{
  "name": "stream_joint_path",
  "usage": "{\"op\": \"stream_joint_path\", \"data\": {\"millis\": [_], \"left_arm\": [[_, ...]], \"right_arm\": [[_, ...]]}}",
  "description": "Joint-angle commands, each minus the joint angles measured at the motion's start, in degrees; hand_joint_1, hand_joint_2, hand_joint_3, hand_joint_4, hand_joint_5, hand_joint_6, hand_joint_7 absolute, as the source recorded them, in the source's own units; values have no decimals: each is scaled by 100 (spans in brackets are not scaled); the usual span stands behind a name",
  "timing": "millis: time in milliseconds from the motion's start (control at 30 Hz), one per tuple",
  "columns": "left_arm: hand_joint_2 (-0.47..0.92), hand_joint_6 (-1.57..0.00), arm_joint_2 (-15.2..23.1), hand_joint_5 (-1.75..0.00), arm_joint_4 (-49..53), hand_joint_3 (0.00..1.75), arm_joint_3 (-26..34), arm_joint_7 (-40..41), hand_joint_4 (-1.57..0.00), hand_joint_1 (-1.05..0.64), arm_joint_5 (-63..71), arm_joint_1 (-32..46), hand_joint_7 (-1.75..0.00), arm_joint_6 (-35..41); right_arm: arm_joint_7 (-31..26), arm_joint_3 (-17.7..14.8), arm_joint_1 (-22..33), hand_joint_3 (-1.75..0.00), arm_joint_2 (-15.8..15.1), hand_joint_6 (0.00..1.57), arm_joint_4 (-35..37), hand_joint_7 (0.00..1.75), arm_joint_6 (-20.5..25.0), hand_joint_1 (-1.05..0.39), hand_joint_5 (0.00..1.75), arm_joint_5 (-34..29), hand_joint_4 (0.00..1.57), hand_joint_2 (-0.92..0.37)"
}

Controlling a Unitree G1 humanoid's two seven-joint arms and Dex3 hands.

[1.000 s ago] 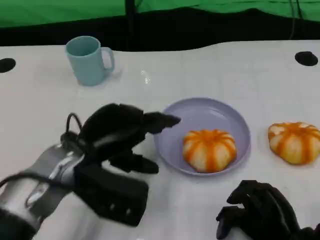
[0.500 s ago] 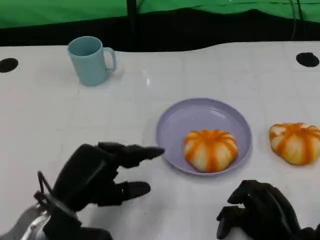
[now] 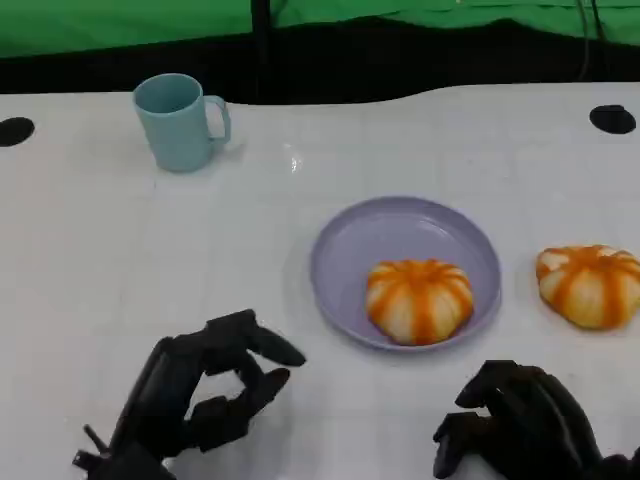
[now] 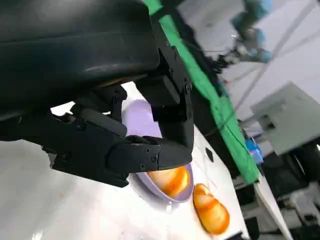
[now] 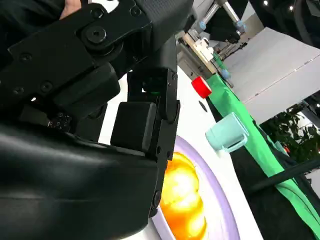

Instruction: Grasp the bread from the table and place it into the plate.

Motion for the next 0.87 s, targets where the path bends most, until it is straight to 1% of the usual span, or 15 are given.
{"op": "stream_joint_path", "data": {"millis": [33, 167, 300, 500, 600, 733, 867], "left_arm": [[92, -52, -94, -174, -167, 54, 221, -491, -76, -59, -447, 158, -174, 340], [92, -52, -240, -175, -205, 51, 382, -1125, -76, -60, -1062, 170, -175, 652], [92, -54, -374, -175, -186, 49, 560, -1529, -76, -62, -1354, 162, -175, 833], [92, -55, -500, -175, -242, 48, 727, -1832, -76, -62, -1389, 214, -175, 1056], [92, -57, -587, -175, -175, 47, 798, -1862, -78, -61, -1305, 193, -175, 959], [92, -57, -648, -175, -187, 47, 873, -1957, -78, -59, -1340, 193, -175, 1032], [92, -56, -727, -175, -149, 46, 958, -2218, -77, -61, -1517, 155, -175, 1123]], "right_arm": [[13, -64, 47, 0, -79, 157, -107, 35, 58, -102, 72, 90, 157, -73], [19, -69, 56, 0, -89, 157, -111, 34, 21, -101, 72, 79, 157, -73], [44, -76, 61, -1, -100, 157, -93, 34, -22, -102, 72, 70, 157, -73], [30, -84, 58, 0, -115, 157, -93, 35, -23, -103, 74, 63, 157, -74], [17, -100, 51, 0, -110, 157, -80, 35, -15, -103, 74, 70, 157, -73], [36, -119, 21, 0, -107, 157, -11, 35, -39, -104, 74, 59, 156, -73], [13, -117, 13, 0, -120, 157, 5, 35, -99, -105, 75, -3, 157, -74]]}}
